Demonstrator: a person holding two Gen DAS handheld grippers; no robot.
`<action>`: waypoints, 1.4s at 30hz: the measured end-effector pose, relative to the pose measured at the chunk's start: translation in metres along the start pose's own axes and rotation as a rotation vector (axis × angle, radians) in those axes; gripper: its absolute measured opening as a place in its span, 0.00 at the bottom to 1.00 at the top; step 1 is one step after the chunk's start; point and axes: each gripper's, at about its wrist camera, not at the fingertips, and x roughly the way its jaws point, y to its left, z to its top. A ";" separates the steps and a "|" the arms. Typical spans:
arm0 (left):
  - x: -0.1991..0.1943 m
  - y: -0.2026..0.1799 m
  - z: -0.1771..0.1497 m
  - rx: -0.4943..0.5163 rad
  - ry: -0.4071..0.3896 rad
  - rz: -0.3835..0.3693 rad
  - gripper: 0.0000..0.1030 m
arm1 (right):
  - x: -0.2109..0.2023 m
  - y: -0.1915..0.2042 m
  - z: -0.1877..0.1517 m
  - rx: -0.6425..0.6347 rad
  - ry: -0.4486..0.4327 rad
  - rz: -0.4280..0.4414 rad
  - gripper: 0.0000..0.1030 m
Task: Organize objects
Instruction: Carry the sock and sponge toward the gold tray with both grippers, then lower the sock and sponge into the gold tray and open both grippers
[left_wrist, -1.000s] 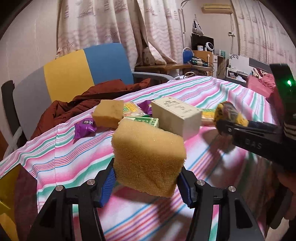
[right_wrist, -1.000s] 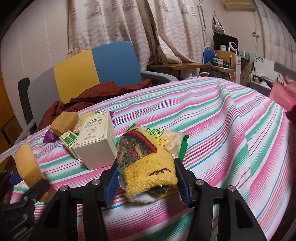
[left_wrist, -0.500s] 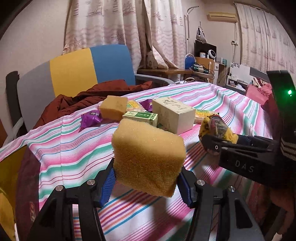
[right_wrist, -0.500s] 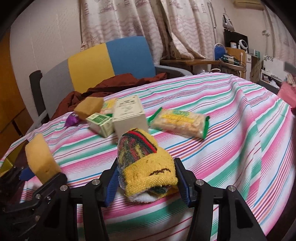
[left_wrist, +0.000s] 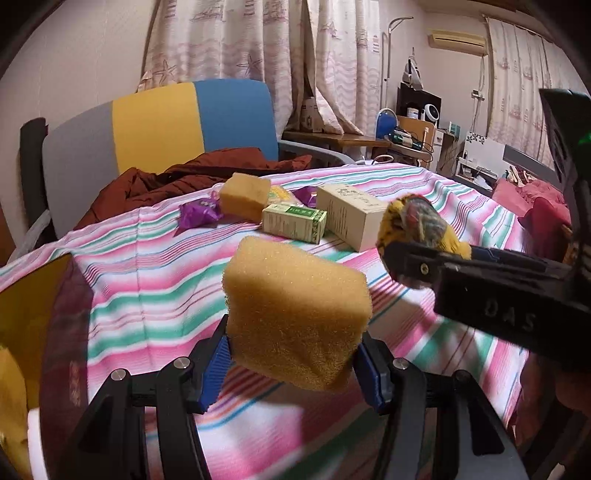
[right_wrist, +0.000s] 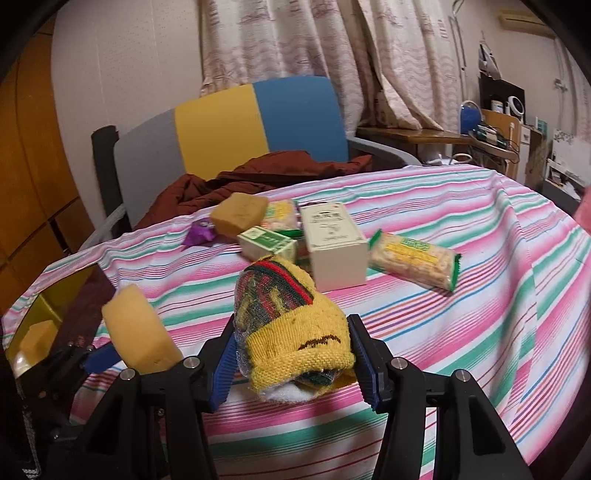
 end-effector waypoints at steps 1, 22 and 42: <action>-0.006 0.002 -0.005 -0.007 -0.006 0.001 0.58 | -0.001 0.003 0.000 -0.005 0.000 0.006 0.54; -0.125 0.047 -0.048 -0.165 -0.079 -0.065 0.58 | -0.018 0.071 -0.016 -0.094 0.041 0.179 0.55; -0.177 0.185 -0.090 -0.378 -0.016 0.171 0.59 | -0.059 0.206 -0.031 -0.240 0.086 0.502 0.56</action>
